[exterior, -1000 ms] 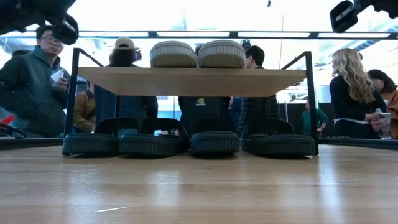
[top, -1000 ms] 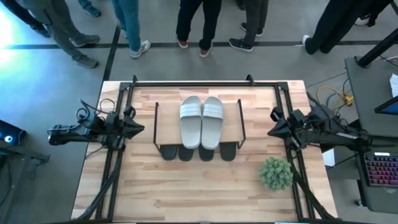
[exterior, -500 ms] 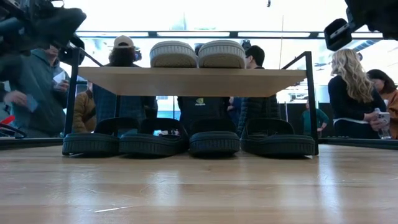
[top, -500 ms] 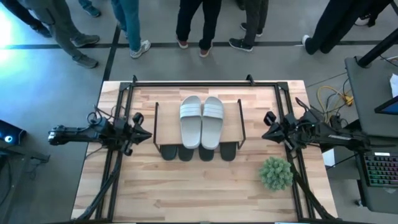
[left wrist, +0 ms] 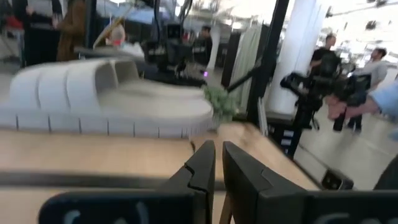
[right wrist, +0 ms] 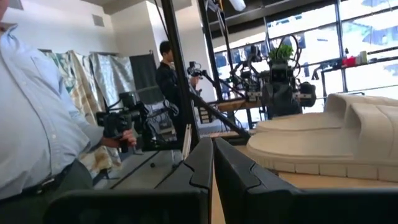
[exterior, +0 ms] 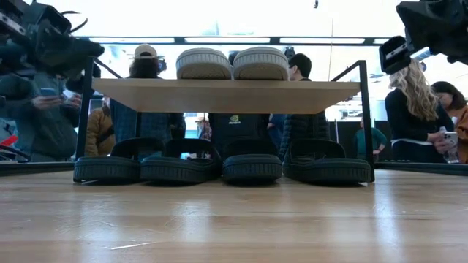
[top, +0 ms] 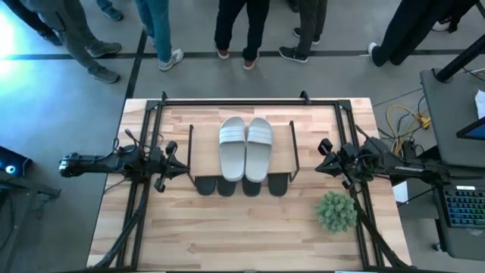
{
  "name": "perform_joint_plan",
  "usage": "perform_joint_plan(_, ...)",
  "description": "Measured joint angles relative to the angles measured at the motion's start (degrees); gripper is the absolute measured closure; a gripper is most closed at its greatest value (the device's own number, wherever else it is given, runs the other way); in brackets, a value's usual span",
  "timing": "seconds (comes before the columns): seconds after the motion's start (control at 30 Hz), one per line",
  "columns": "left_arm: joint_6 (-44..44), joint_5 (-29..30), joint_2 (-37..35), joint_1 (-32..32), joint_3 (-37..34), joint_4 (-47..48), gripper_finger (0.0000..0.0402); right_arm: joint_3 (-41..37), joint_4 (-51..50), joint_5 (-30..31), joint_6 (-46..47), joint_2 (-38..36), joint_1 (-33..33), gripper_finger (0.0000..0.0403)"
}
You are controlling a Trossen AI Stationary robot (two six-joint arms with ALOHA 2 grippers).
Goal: Pick and place slides into the shelf
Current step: Return to Home Position
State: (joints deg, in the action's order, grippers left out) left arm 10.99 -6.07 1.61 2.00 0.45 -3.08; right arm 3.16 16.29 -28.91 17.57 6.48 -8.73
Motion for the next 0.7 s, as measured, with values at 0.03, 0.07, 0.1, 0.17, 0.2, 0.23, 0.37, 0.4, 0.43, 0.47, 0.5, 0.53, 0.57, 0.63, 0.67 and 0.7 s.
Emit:
perform_joint_plan(0.03, -0.25, 0.01, -0.01, 0.0, 0.0, 0.98, 0.0384, -0.61, 0.82, 0.0, 0.19, -0.07, 0.0, 0.0394)
perform_joint_plan(0.07, -0.74, 0.05, -0.01, 0.0, 0.0, 1.16, 0.0384, -1.22, 1.82, 0.0, 0.21, -0.13, 0.0, 0.0394)
perform_joint_plan(0.1, -1.36, 0.07, 0.0, 0.0, 0.0, 1.19, 0.0384, -1.82, 3.05, 0.0, 0.17, -0.13, 0.0, 0.0394)
perform_joint_plan(0.17, -2.9, 0.02, 0.02, 0.0, -0.02, 1.19, 0.0385, -2.31, 3.89, 0.0, -0.1, -0.13, 0.0, 0.0394)
perform_joint_plan(0.2, -3.8, 0.02, 0.02, 0.0, -0.02, 1.21, 0.0385, -2.46, 3.89, 0.0, -0.49, -0.13, 0.0, 0.0394)
perform_joint_plan(0.23, -4.38, 0.04, 0.09, 0.0, -0.04, 1.23, 0.0385, -2.59, 3.84, 0.0, -0.93, -0.13, 0.0, 0.0394)
perform_joint_plan(0.37, -5.92, 0.0, 0.63, 0.0, -0.07, 1.25, 0.0385, -2.65, 3.62, -0.02, -4.43, -0.09, 0.0, 0.0394)
perform_joint_plan(0.4, -6.12, -0.02, 0.65, 0.0, -0.07, 1.27, 0.0384, -2.65, 3.31, 0.0, -5.5, -0.09, 0.0, 0.0394)
perform_joint_plan(0.43, -6.53, -0.04, 0.64, 0.0, -0.07, 1.29, 0.0384, -2.65, 2.6, 0.0, -6.45, -0.09, 0.0, 0.0394)
perform_joint_plan(0.47, -6.91, -0.07, 0.54, 0.0, -0.08, 1.31, 0.0384, -2.65, 1.55, 0.0, -7.07, -0.09, 0.0, 0.0394)
perform_joint_plan(0.5, -7.16, -0.07, 0.39, 0.0, -0.09, 1.35, 0.0384, -2.65, 0.54, 0.0, -7.44, -0.07, 0.0, 0.0394)
perform_joint_plan(0.53, -7.33, -0.06, 0.2, 0.0, -0.09, 1.36, 0.0384, -2.65, -0.22, 0.0, -7.57, -0.07, 0.0, 0.0394)
perform_joint_plan(0.57, -7.32, -0.07, 0.05, 0.0, -0.09, 1.37, 0.0384, -2.65, -0.7, 0.0, -7.59, -0.07, 0.0, 0.0394)
perform_joint_plan(0.63, -7.24, -0.07, 0.02, 0.0, -0.11, 1.39, 0.0384, -2.65, -0.88, 0.0, -8.02, -0.07, 0.0, 0.0394)
perform_joint_plan(0.67, -7.1, -0.07, 0.06, 0.0, -0.11, 1.39, 0.0384, -2.65, -0.88, 0.0, -8.67, -0.07, 0.0, 0.0394)
perform_joint_plan(0.7, -7.05, -0.07, 0.06, 0.0, -0.11, 1.39, 0.0384, -2.65, -0.89, 0.03, -9.36, -0.07, 0.0, 0.0394)
